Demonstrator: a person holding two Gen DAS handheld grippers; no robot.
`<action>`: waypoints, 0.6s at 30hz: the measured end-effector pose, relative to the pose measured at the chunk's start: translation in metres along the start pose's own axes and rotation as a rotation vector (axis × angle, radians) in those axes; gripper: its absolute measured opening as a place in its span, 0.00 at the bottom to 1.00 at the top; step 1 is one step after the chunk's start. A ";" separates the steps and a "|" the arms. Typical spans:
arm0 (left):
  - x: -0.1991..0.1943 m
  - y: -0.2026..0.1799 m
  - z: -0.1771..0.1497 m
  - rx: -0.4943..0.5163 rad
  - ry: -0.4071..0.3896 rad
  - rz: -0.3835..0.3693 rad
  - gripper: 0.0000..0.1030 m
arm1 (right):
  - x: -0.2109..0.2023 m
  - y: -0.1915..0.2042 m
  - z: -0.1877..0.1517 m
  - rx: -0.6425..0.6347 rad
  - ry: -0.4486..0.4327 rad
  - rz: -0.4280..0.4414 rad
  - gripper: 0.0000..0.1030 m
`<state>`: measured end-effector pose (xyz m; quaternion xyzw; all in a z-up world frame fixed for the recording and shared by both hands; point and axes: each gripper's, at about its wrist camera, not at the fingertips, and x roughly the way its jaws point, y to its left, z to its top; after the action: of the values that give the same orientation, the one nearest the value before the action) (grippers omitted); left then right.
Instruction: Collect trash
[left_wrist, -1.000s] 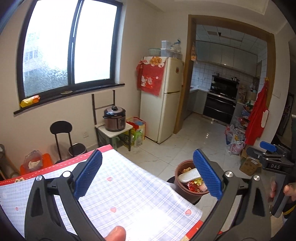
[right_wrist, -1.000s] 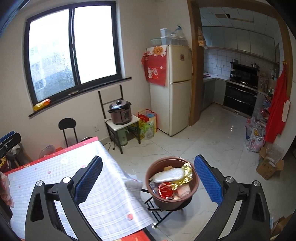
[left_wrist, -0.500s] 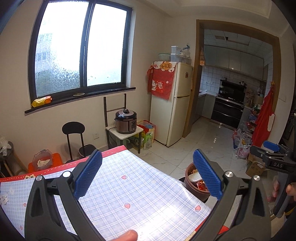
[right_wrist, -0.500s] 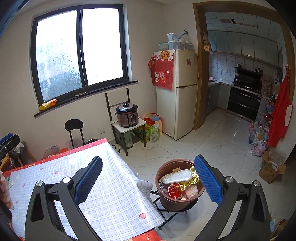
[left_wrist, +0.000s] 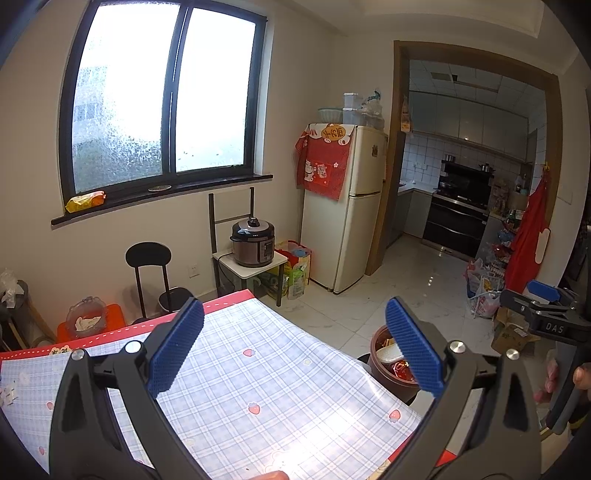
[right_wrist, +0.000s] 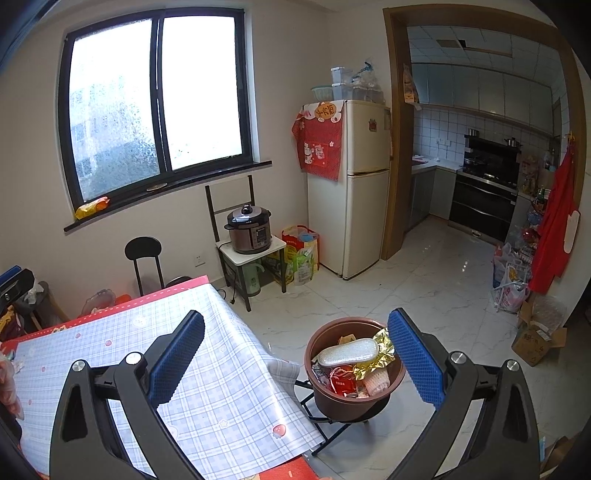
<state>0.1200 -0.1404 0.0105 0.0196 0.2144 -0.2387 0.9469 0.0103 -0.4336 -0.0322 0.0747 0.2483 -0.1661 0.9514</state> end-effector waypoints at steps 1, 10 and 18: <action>0.000 0.000 0.000 0.000 -0.001 -0.001 0.94 | 0.000 -0.001 0.000 0.001 0.000 0.000 0.95; 0.003 -0.006 0.003 0.003 0.001 -0.001 0.94 | 0.000 -0.005 0.000 0.006 -0.003 -0.007 0.95; 0.005 -0.010 0.003 0.008 0.011 -0.006 0.94 | -0.002 -0.009 0.000 0.006 0.000 -0.013 0.95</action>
<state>0.1209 -0.1523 0.0119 0.0239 0.2187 -0.2423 0.9449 0.0054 -0.4420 -0.0318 0.0759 0.2484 -0.1731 0.9500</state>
